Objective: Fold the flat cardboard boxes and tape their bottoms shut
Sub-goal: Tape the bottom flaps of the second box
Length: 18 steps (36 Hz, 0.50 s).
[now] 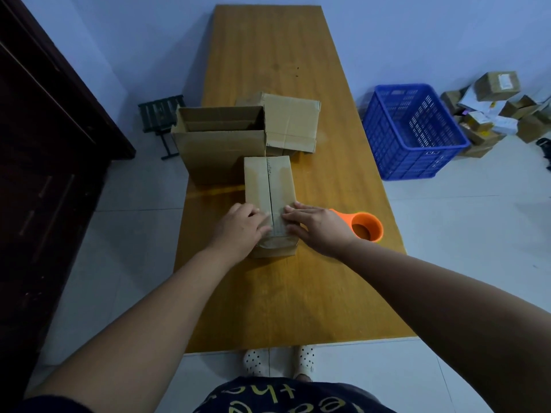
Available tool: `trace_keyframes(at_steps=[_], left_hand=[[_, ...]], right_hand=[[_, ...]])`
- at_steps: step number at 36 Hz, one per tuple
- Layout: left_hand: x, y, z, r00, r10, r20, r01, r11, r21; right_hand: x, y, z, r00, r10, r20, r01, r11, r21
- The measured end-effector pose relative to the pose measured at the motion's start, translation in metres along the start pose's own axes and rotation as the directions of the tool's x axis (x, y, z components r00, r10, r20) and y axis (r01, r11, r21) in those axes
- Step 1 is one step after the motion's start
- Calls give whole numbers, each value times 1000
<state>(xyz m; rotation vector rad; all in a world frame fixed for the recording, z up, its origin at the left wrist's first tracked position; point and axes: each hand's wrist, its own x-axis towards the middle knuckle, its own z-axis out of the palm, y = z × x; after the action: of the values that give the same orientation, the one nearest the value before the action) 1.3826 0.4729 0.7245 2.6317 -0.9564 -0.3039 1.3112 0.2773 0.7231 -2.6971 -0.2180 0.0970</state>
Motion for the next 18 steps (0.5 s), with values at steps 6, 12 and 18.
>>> trace_keyframes(at_steps=[6,12,18], left_hand=[[8,-9,-1,994,35,101,-50,987,151],[7,-16,-2,984,96,152,-123,976,181],[12,-20,-3,954,203,221,-237,962,138]], right_hand=[[-2,1,1,1000,-9,23,10,999,-33],[-2,2,1,999,-11,41,13,999,-44],[-1,5,-2,996,-32,82,40,995,-96]])
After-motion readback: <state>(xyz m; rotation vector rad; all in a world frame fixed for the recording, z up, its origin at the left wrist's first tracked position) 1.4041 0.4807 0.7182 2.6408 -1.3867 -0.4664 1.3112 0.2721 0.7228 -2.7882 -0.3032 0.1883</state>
